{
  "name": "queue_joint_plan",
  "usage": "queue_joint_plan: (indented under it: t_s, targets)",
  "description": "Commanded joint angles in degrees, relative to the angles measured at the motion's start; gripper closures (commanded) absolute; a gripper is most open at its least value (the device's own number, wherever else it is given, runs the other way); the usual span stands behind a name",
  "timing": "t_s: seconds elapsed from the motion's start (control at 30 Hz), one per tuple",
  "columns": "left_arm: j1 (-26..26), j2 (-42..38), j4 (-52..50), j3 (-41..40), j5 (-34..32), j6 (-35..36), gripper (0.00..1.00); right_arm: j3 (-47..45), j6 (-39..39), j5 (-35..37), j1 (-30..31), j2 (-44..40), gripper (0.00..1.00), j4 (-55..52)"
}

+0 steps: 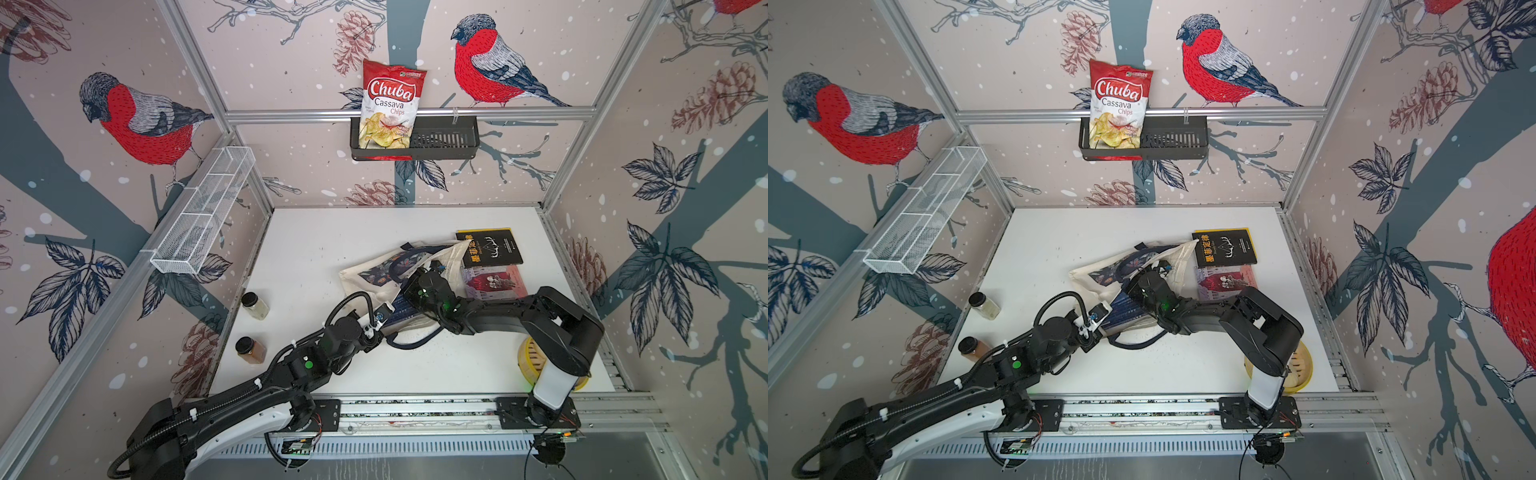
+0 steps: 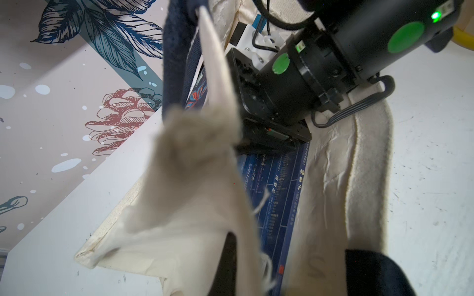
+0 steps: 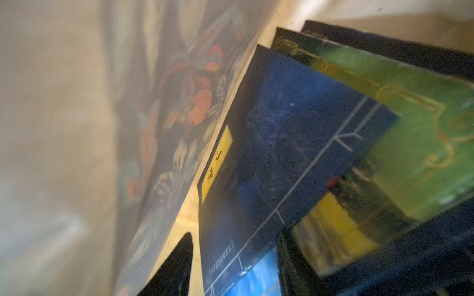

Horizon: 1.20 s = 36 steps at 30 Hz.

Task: Take out the books from the canvas bag
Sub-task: Pick up the book from the canvas bag.

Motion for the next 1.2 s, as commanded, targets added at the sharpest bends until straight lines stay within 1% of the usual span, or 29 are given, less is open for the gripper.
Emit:
queue_joint_plan:
  t_s: [0.0, 0.13, 0.27, 0.33, 0.5, 0.63, 0.8, 0.87, 1.0, 1.1, 1.17]
  targets:
    - [-0.1, -0.4, 6.1, 0.3, 2.0, 1.6, 1.00, 2.4, 1.8, -0.9, -1.0, 3.5, 0.46, -11.2]
    - [-0.1, -0.3, 6.3, 0.3, 2.3, 1.7, 1.00, 5.1, 0.7, 4.1, -0.2, 4.0, 0.47, -12.9]
    - [-0.1, -0.5, 6.4, 0.2, 2.5, 1.7, 1.00, 5.6, -1.9, 5.6, 0.8, 2.6, 0.52, -11.8]
    - [-0.1, -0.7, 6.3, 0.2, 2.4, 1.7, 1.00, 2.9, -1.9, 6.8, 2.1, 1.2, 0.55, -9.5]
    - [-0.1, -1.1, 6.4, 0.2, 2.6, 1.8, 1.00, -3.9, -0.2, 6.3, 4.0, -2.5, 0.62, -6.4]
    - [-0.1, -0.9, 6.4, 0.3, 2.7, 1.8, 1.00, -8.5, 1.0, 8.4, 5.4, -6.2, 0.61, -4.3]
    - [-0.1, -1.0, 6.2, 0.2, 2.5, 1.8, 1.00, -10.3, 0.6, 8.5, 5.6, -8.8, 0.61, -4.6]
    - [0.0, -1.0, 6.3, 0.2, 2.5, 1.8, 1.00, -10.5, 0.5, 9.6, 5.6, -9.5, 0.61, -4.9]
    - [-0.1, -1.0, 6.3, 0.3, 2.5, 1.9, 1.00, -8.9, -1.1, 10.2, 4.7, -7.3, 0.62, -3.5]
    - [-0.1, -1.1, 6.1, 0.2, 2.4, 1.9, 1.00, -7.2, -1.2, 7.2, 2.7, -4.0, 0.68, -2.4]
    - [-0.1, -1.1, 6.2, 0.2, 2.3, 1.9, 1.00, -6.9, -0.7, 6.7, 1.9, -2.4, 0.69, -1.1]
